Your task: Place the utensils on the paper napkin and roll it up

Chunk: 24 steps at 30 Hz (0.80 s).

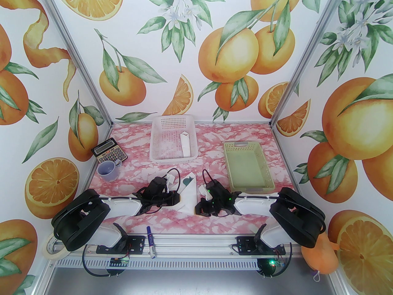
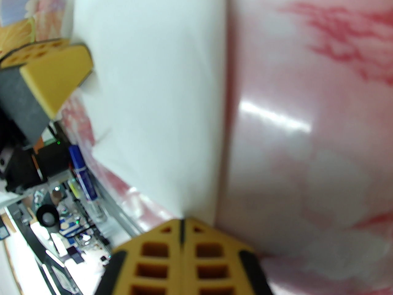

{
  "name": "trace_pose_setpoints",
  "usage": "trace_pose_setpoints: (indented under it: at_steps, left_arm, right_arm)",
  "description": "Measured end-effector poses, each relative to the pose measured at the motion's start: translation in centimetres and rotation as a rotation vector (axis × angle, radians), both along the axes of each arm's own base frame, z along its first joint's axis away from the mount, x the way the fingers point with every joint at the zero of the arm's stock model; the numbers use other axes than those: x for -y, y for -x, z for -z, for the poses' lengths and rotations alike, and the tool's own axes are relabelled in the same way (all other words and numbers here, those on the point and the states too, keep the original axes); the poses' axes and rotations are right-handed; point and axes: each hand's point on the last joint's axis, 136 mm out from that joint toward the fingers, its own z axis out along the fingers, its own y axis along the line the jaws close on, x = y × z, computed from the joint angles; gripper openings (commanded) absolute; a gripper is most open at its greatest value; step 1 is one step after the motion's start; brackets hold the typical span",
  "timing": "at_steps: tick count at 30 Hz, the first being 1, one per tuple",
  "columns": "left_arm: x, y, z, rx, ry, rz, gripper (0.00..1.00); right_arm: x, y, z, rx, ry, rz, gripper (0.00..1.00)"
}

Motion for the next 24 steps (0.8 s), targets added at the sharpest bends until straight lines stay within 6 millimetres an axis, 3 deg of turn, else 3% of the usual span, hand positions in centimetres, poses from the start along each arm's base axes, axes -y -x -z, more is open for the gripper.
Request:
trace_pose_setpoints:
  at_steps: [15,24]
  left_arm:
    - [0.0,0.1,0.0,0.000,0.000,0.002,0.00]
    - [0.1,0.1,0.0,0.000,-0.001,0.004,0.00]
  right_arm:
    - [0.9,0.5,-0.1,0.014,0.027,0.009,0.00]
    - [1.1,0.2,-1.7,0.034,0.016,0.017,0.00]
